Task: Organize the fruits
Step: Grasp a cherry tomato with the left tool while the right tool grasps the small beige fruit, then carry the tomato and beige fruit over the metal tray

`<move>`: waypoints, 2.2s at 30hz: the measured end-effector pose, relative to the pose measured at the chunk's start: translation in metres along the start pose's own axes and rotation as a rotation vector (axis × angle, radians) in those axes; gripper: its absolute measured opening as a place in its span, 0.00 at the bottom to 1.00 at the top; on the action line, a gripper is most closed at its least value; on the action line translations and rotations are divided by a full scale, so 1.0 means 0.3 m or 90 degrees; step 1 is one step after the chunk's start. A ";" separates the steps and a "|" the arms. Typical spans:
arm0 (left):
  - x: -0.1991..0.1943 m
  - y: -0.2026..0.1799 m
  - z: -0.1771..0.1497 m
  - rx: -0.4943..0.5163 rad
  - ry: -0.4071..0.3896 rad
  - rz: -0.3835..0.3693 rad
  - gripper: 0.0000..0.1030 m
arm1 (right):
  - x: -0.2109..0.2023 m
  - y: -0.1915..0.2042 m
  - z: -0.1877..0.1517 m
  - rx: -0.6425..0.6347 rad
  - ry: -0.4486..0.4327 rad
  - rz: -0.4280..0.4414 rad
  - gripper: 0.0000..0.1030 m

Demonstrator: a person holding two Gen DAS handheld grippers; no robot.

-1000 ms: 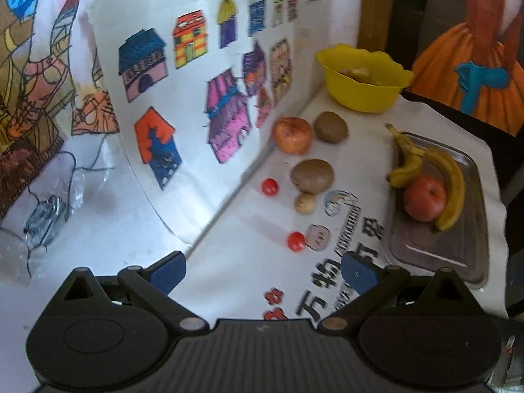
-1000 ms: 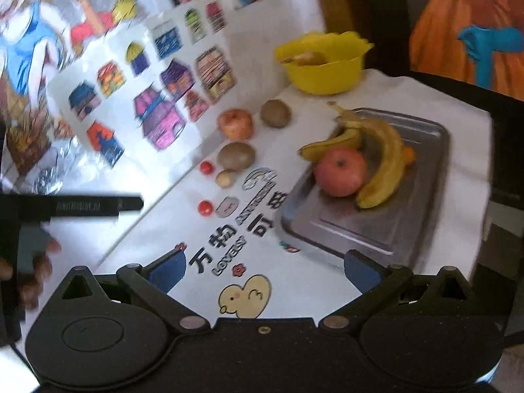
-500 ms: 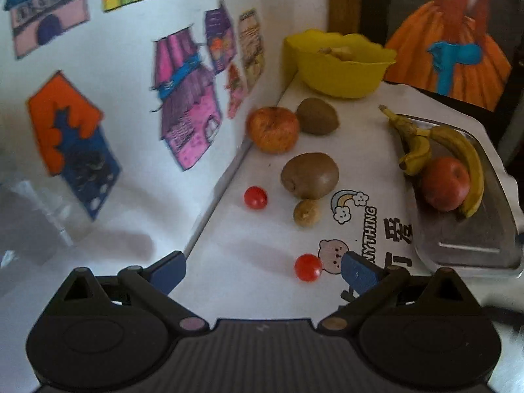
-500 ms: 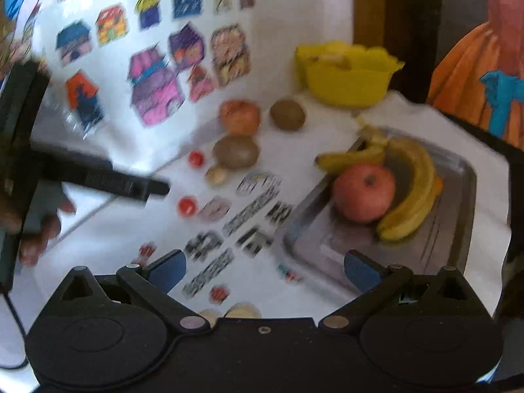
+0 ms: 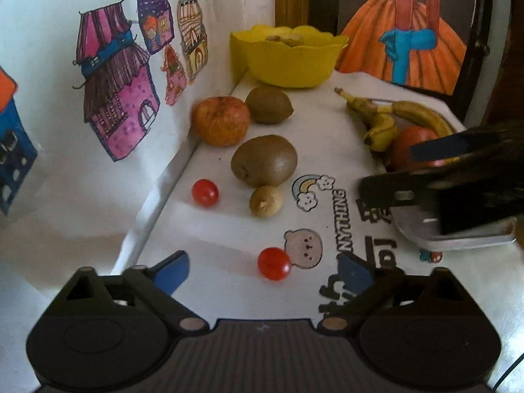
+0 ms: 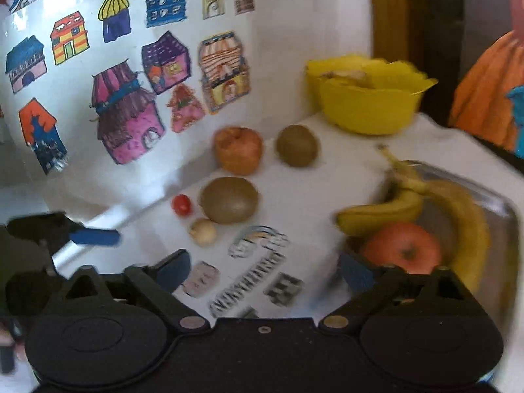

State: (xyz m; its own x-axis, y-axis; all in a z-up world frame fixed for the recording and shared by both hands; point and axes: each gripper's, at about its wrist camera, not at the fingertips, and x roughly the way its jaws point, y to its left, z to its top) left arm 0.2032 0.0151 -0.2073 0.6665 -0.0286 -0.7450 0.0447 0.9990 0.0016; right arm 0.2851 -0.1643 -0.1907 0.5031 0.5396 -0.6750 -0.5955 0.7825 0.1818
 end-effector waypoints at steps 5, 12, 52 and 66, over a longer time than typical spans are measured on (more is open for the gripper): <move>0.024 0.003 -0.021 -0.007 -0.001 -0.025 0.74 | 0.093 0.028 0.039 -0.010 0.003 0.043 0.75; 0.047 0.012 -0.018 -0.015 0.001 -0.023 0.52 | 0.183 0.059 0.051 -0.001 0.039 0.087 0.54; 0.031 0.048 -0.026 -0.106 0.010 -0.007 0.24 | 0.101 0.013 -0.069 0.105 0.002 0.110 0.30; 0.026 -0.152 0.059 -0.068 -0.025 -0.058 0.24 | -0.139 -0.114 -0.194 0.153 -0.049 0.023 0.30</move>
State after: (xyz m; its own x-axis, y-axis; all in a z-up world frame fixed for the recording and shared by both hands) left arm 0.2195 -0.0312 -0.2014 0.6916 -0.1178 -0.7126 0.0277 0.9902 -0.1369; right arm 0.2480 -0.2316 -0.2103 0.5363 0.5831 -0.6102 -0.4527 0.8089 0.3751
